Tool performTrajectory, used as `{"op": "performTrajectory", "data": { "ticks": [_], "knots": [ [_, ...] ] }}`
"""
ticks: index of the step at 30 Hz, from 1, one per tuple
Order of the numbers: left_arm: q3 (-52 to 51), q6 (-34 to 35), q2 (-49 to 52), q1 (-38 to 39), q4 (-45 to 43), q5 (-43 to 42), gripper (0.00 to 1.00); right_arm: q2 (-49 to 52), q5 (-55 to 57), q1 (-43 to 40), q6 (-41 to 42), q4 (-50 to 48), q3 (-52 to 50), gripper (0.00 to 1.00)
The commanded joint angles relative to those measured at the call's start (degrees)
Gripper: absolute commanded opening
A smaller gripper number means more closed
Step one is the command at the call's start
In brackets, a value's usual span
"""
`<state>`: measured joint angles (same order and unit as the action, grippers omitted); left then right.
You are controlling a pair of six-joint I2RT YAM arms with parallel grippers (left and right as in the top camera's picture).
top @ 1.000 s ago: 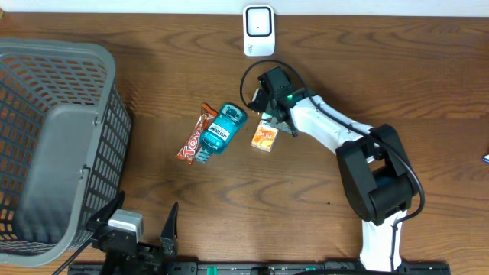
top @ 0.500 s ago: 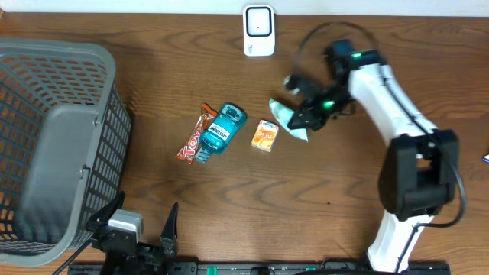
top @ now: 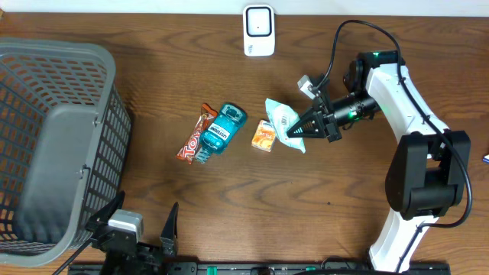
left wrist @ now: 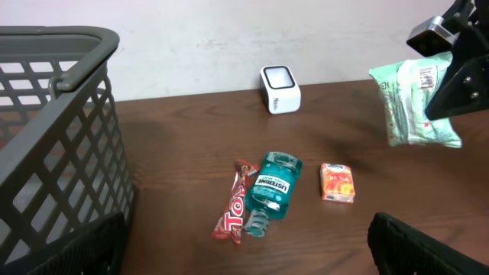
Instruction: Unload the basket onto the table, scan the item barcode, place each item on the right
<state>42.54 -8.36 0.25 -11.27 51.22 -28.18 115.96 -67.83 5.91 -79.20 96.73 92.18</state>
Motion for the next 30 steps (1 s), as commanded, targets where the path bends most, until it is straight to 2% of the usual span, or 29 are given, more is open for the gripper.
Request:
{"op": "performTrajectory", "data": {
  "ticks": [1,4,8,11,13,17,23,30],
  "knots": [
    [0.0,0.1,-0.1,-0.2,0.0,-0.3,1.00,-0.8,2.0,0.2,-5.4,-4.0,-0.1,0.01],
    [0.0,0.1,-0.1,-0.2,0.0,-0.3,1.00,-0.8,3.9,0.2,5.2,-12.6,1.0,0.01],
    [0.0,0.1,-0.1,-0.2,0.0,-0.3,1.00,-0.9,10.0,0.6,28.9,-31.0,3.3,0.01],
    [0.0,0.1,-0.1,-0.2,0.0,-0.3,1.00,-0.9,25.2,2.3,49.9,-46.3,4.8,0.01],
    [0.0,0.1,-0.1,-0.2,0.0,-0.3,1.00,-0.9,37.2,4.1,57.6,-53.9,5.6,0.01],
    [0.0,0.1,-0.1,-0.2,0.0,-0.3,1.00,-0.8,50.8,7.8,61.0,-62.9,6.5,0.01],
    [0.0,0.1,-0.1,-0.2,0.0,-0.3,1.00,1.6,65.6,12.8,59.8,-72.8,7.3,0.01],
    [0.0,0.1,-0.1,-0.2,0.0,-0.3,1.00,10.7,72.7,13.3,56.5,-72.0,19.4,0.01]
  ]
}}
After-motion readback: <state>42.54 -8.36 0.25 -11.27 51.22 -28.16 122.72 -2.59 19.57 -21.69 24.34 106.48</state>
